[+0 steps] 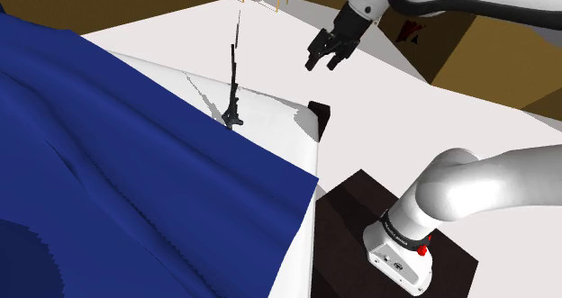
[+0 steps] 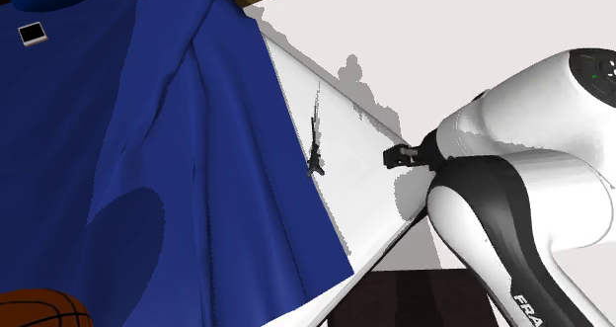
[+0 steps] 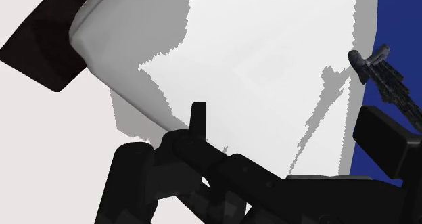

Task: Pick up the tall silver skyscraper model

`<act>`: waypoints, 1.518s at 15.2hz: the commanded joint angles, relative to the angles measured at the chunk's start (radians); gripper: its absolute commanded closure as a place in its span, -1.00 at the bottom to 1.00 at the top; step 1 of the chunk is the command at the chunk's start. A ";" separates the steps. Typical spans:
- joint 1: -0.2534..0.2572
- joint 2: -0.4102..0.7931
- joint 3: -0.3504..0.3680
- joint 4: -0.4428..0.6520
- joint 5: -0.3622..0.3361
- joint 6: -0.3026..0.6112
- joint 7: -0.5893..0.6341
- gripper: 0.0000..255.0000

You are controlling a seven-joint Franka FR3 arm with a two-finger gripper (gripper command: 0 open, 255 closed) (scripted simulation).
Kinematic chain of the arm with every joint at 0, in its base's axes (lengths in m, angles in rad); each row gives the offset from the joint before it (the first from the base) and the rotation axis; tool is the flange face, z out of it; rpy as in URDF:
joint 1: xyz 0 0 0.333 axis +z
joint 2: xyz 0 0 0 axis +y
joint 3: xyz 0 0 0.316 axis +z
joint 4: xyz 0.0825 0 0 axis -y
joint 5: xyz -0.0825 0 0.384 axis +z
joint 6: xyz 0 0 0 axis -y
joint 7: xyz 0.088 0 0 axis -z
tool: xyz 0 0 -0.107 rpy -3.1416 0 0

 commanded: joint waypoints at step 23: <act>-0.162 0.329 0.525 0.026 -0.271 0.662 0.460 -1.00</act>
